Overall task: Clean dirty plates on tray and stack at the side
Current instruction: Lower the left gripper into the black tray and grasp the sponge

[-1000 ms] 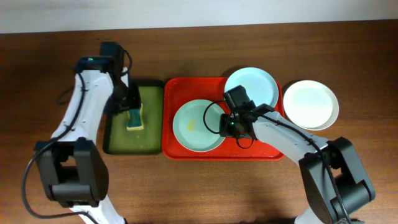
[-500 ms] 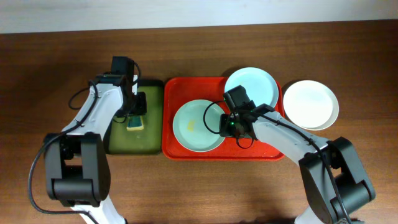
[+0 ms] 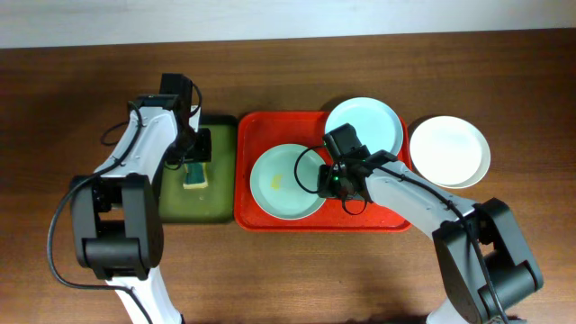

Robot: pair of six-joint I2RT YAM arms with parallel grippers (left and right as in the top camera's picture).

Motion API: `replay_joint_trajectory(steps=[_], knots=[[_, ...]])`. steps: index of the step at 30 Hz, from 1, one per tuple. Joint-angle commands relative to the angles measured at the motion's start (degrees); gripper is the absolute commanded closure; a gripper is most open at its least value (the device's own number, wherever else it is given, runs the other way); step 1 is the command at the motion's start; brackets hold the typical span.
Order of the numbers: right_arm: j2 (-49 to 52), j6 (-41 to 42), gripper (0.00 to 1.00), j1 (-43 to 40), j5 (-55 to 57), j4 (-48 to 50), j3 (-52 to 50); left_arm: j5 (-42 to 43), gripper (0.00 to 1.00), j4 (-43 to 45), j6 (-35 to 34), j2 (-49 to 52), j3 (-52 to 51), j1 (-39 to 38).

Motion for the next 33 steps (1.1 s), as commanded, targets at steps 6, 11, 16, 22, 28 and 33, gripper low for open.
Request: replay_joint_trajectory(steps=[6, 11, 16, 22, 28, 33], knots=[[-0.09, -0.13, 0.88, 0.37, -0.13, -0.04, -0.17, -1.36, 0.62, -0.74, -1.33, 0.48, -1.05, 0.26], [-0.11, -0.13, 0.88, 0.37, -0.13, -0.04, -0.17, -1.33, 0.64, 2.78, -2.54, 0.48, -4.39, 0.87], [-0.09, -0.13, 0.79, 0.37, -0.13, -0.04, -0.17, -1.33, 0.75, 4.85, -2.54, 0.48, -6.88, 0.85], [-0.09, -0.15, 0.29, 0.28, -0.13, -0.26, -0.17, -1.11, 1.00, 5.07, -2.49, -2.60, -5.38, 1.14], [-0.09, -0.13, 0.96, 0.28, -0.13, -0.59, -0.17, -1.09, 1.00, 5.27, -2.49, -16.85, -5.31, 1.01], [-0.09, -0.13, 0.77, 0.28, -0.13, 0.26, -0.17, -0.70, 1.00, 5.03, -0.76, -16.68, -5.42, 0.22]])
